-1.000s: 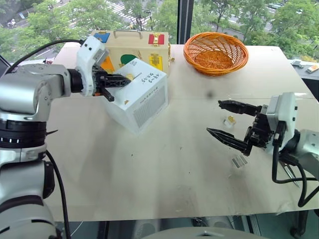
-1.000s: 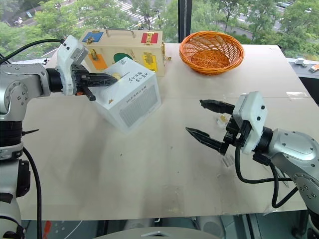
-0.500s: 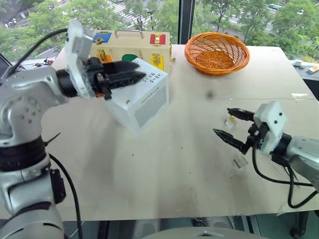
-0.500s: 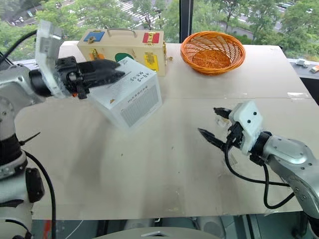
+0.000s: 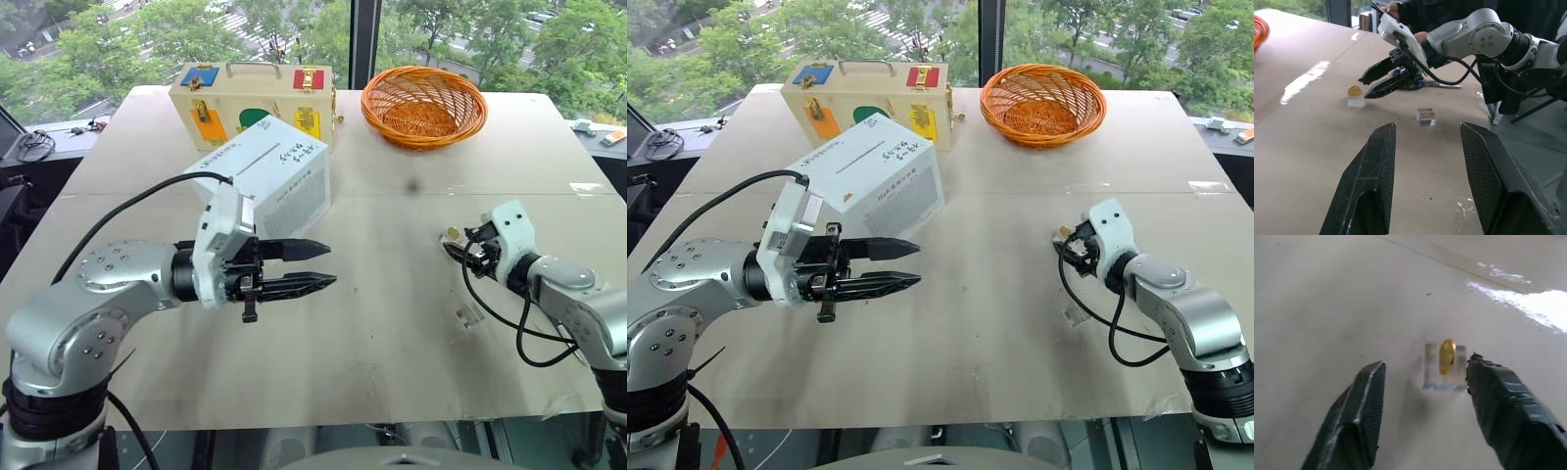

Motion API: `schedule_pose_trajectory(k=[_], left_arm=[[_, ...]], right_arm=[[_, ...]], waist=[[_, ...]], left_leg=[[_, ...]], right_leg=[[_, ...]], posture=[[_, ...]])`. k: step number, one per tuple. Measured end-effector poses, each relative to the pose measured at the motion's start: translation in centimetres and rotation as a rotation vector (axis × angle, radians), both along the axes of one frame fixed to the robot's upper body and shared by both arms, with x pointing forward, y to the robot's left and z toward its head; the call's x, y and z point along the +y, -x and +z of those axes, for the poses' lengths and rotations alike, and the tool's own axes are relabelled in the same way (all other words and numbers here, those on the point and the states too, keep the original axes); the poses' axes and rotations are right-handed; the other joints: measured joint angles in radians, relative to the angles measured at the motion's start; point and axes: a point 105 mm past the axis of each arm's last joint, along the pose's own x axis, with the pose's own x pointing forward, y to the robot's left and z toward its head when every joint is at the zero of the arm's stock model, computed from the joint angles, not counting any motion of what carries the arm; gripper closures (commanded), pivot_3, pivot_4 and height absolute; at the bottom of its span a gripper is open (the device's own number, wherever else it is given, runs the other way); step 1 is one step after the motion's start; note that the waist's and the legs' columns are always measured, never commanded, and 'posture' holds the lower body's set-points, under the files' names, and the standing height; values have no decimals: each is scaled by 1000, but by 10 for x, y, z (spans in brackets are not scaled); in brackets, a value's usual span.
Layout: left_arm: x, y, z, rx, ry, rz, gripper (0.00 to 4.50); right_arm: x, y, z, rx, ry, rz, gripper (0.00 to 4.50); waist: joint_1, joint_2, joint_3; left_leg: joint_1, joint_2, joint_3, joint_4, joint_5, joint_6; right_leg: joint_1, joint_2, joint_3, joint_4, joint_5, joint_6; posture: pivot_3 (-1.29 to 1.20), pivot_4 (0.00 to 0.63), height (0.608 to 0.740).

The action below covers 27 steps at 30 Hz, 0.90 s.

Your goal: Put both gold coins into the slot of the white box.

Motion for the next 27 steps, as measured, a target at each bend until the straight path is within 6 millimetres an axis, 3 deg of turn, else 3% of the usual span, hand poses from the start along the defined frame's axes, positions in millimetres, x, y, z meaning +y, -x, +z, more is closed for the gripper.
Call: schedule_pose_trajectory(k=[4,7,10,12,24,27], left_arm=[[0,1,-8,12,-6,4,2386],[1,1,-8,0,-7,11,2386],[3,2,-11,12,-4,19,2386],[4,2,-12,7,-5,22,2386],[10,1,-18,24,27,53,2386],[11,-6,-14,50,77,71,2386]], right_arm=[[-5,-10,-5,18,1,-35,1665],[-4,-11,-6,19,-1,-34,2421],[-4,-13,-6,20,2,-30,3889],[-3,-13,-7,25,-1,-28,4438],[1,-13,-5,23,-23,3,4438],[0,-10,7,-5,-82,19,4438]], waist=[[-1,0,0],[-1,0,0],[-2,0,0],[-2,0,0],[-2,0,0],[0,1,0]], left_leg=[[-1,0,0,0,0,0],[-1,0,0,-1,0,0],[-1,0,0,-1,0,0],[-1,0,0,-1,0,0],[-1,0,0,-1,0,0],[-1,0,-1,-1,0,0]], right_leg=[[0,0,0,-2,0,1],[0,0,-1,-2,1,1],[0,0,-1,-2,1,1],[0,0,0,-2,0,1],[0,0,-1,-2,0,0],[0,0,-1,-2,0,1]], posture=[[0,150,740],[0,150,740],[0,150,740],[0,150,740],[0,150,740],[0,150,740]])
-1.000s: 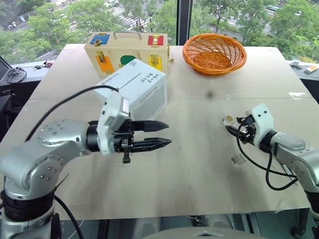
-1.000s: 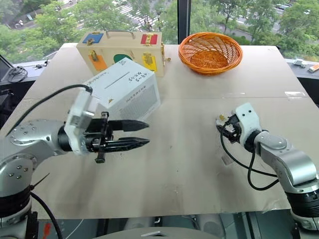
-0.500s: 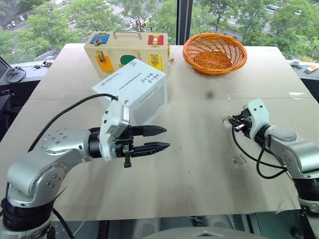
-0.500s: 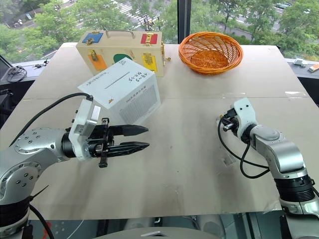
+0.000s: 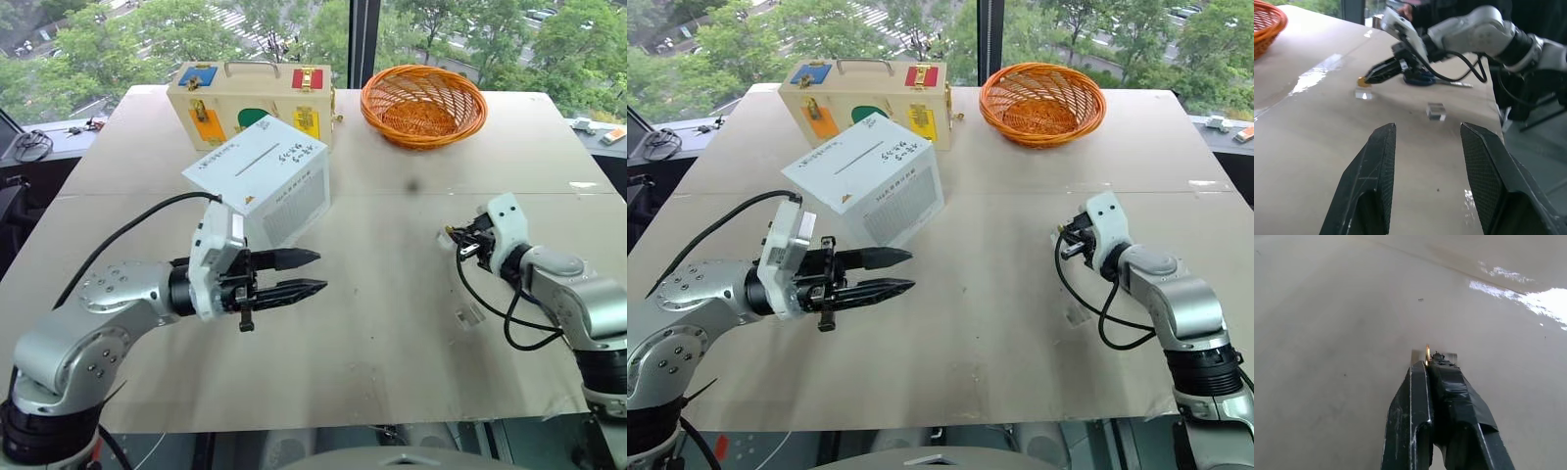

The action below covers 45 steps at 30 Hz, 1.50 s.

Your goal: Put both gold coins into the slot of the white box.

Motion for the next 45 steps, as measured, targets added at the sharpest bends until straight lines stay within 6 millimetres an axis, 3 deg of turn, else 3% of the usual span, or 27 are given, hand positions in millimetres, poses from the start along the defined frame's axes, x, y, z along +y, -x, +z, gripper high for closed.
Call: schedule_pose_trajectory(k=[6,11,14,23,45], left_arm=[[-1,-15,14,38,90,1,2386],[-14,-24,31,52,155,-63,2386],[-26,-25,35,85,163,-138,3693],[-44,-22,41,91,153,-255,3693],[-51,-21,38,110,127,-280,3693]], right_arm=[[20,29,53,-126,-170,216,4438],[58,71,84,-132,-255,511,4438],[80,90,103,-156,-282,652,4500],[102,108,112,-146,-300,782,4500],[107,114,114,-135,-304,817,4500]], waist=[[-1,0,0],[-1,0,0],[-4,0,0],[0,0,0],[-1,0,0]], left_leg=[[0,0,-1,0,0,0],[0,0,-1,0,0,0],[0,0,-1,0,0,0],[-2,0,-1,-1,0,0],[-2,0,-2,-2,0,0]], right_leg=[[0,0,-1,0,2,3],[1,0,-2,0,2,3],[0,0,-1,-1,2,3],[0,0,-2,-3,2,3],[0,0,-2,-4,2,3]], posture=[[0,150,740],[0,150,740],[0,150,740],[0,150,740],[0,150,740]])
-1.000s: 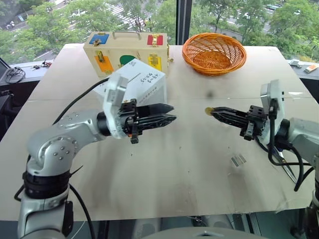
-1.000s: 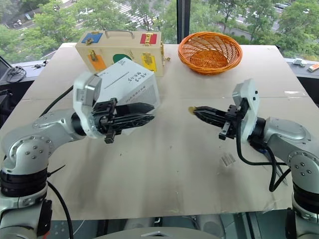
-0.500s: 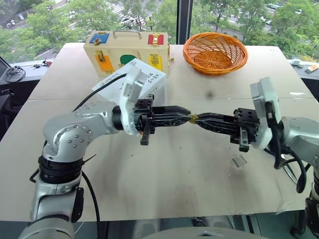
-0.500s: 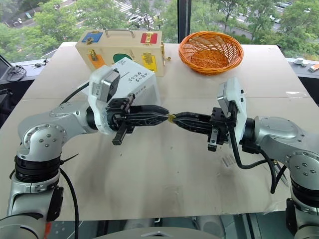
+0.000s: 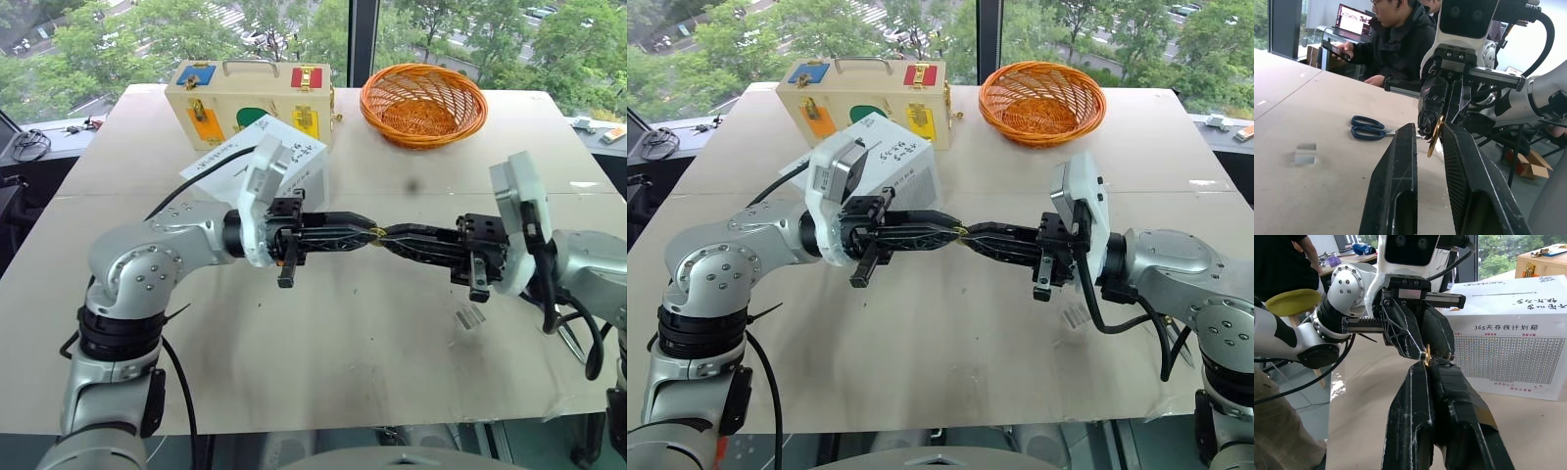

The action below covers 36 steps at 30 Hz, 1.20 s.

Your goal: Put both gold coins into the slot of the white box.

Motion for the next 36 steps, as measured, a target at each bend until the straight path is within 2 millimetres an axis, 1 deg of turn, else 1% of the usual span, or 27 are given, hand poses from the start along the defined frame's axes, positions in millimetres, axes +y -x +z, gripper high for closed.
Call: schedule_pose_trajectory(k=[6,9,20,23,26,27,28,30,31,34,35,36], left_arm=[[1,1,-1,-3,-5,-9,3693],[1,2,-3,4,-6,-18,4485],[3,4,-3,17,9,-42,4485],[3,5,-3,22,12,-43,4500],[6,1,-1,23,16,-15,4500],[10,-1,1,18,22,6,4500],[12,-2,2,15,21,20,4500],[18,-4,6,11,28,45,4500],[23,-7,10,7,30,71,4500],[41,-17,23,-29,13,166,4500],[53,-26,33,-83,-19,250,4500],[53,-26,33,-85,-20,253,4500]], right_arm=[[1,1,1,1,-4,5,4500],[2,0,3,-4,-2,3,4500],[4,2,4,-1,-8,11,4500],[3,2,3,2,-15,11,3538],[-2,5,-2,9,-3,8,2152],[-4,5,-4,12,10,-1,1530],[-7,4,-6,8,16,-12,1171],[-17,2,-7,-16,34,-57,215],[-23,-1,-9,-35,52,-96,85],[-44,-5,-12,-115,121,-185,85],[-55,-6,-12,-172,158,-232,85],[-56,-6,-12,-175,159,-234,85]], waist=[[0,0,0],[0,0,0],[0,0,0],[0,0,0],[1,0,0],[1,0,0],[1,0,0],[1,0,0],[1,0,0],[3,0,0],[4,0,0],[4,0,0]], left_leg=[[0,0,0,0,0,0],[0,0,0,0,0,0],[0,0,0,0,0,0],[0,0,0,0,0,0],[0,0,0,0,0,0],[0,0,0,0,0,0],[0,0,0,0,0,0],[0,0,0,0,0,0],[0,0,0,0,0,0],[-1,0,0,0,0,0],[-1,0,1,0,0,0],[-1,0,1,0,0,0]], right_leg=[[0,0,0,0,0,0],[0,0,0,0,0,0],[0,0,0,0,0,0],[0,0,0,0,0,0],[0,0,0,-1,0,0],[0,0,0,-1,0,0],[0,0,0,-1,0,0],[0,0,0,-1,0,0],[0,0,0,-1,0,0],[0,0,-2,-1,-2,3],[0,0,-2,-1,-2,3],[0,0,-2,-1,-2,3]], posture=[[0,150,740],[0,150,740],[0,150,740],[0,150,740],[0,150,740],[0,150,740],[0,150,740],[0,150,740],[0,150,740],[0,150,740],[0,150,740],[0,150,740]])
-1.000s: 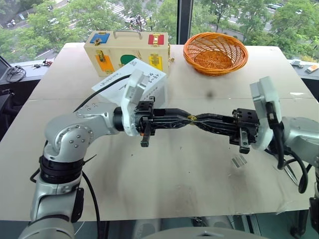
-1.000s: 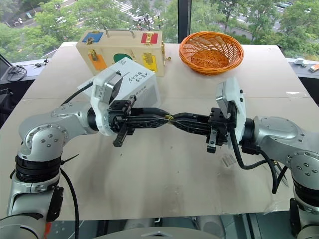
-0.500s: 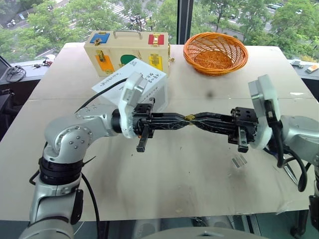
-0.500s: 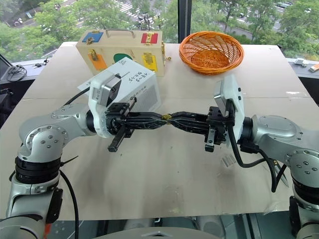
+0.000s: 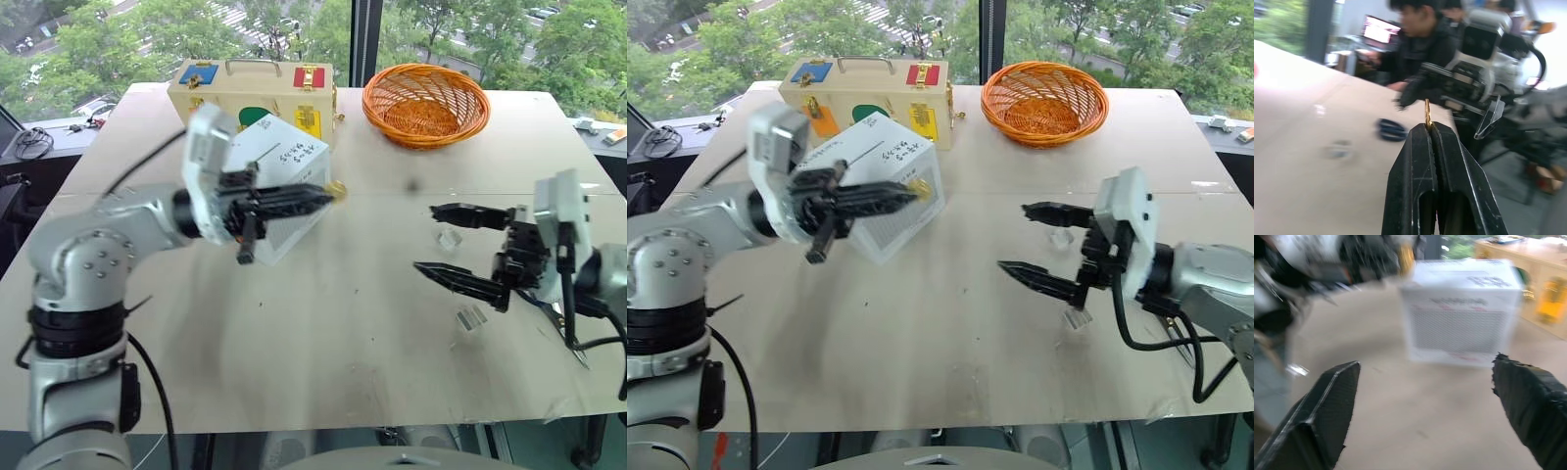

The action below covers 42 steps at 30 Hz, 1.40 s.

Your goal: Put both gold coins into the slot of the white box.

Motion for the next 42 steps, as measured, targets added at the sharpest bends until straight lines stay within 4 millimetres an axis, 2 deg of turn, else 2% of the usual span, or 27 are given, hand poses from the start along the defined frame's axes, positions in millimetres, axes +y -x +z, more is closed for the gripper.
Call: schedule_pose_trajectory(k=[2,7,12,14,15,21,35,38,40,42], left_arm=[[8,-15,10,-101,-62,127,4500],[28,-46,17,-161,-216,355,4500],[49,-70,20,-88,-342,492,4500],[54,-77,18,-69,-350,519,4500],[63,-84,10,-34,-370,562,4500],[67,-87,-7,26,-443,553,4500],[73,-85,-11,-6,-517,567,4500],[75,-87,-11,-17,-514,578,3670],[75,-88,-7,-31,-474,591,2749],[70,-84,8,-51,-366,572,1902]], right_arm=[[-8,1,3,-68,31,-28,85],[-8,4,11,-162,26,-39,85],[3,11,34,-272,-75,3,85],[6,12,39,-287,-108,17,85],[11,15,44,-294,-140,39,85],[25,18,39,-264,-154,92,85],[23,17,32,-233,-149,78,85],[23,17,31,-230,-146,75,0],[21,17,26,-211,-143,65,0],[19,15,21,-192,-134,42,0]], waist=[[1,0,0],[-2,0,0],[-2,0,0],[-2,0,0],[-2,0,0],[-2,0,1],[-6,0,1],[-5,0,1],[-3,0,1],[-1,0,1]], left_leg=[[0,0,0,0,0,0],[1,0,0,0,0,0],[0,0,0,-1,0,0],[0,0,0,-1,0,0],[-1,0,0,-1,0,0],[-4,0,0,-1,0,0],[-2,0,0,0,0,0],[-2,0,0,0,0,0],[-2,0,0,0,0,0],[-4,0,0,1,0,0]], right_leg=[[0,0,1,0,0,0],[0,0,1,0,0,0],[0,0,0,0,0,0],[0,0,1,0,0,0],[0,0,0,0,2,-3],[-2,0,-1,-1,2,-3],[-2,0,0,1,2,-3],[-2,0,0,2,2,-3],[-2,0,-1,2,2,-3],[-2,0,-1,1,2,-3]], posture=[[0,150,740],[0,150,740],[0,150,740],[0,150,740],[0,150,740],[0,150,740],[0,150,740],[0,150,740],[0,150,740],[0,150,740]])
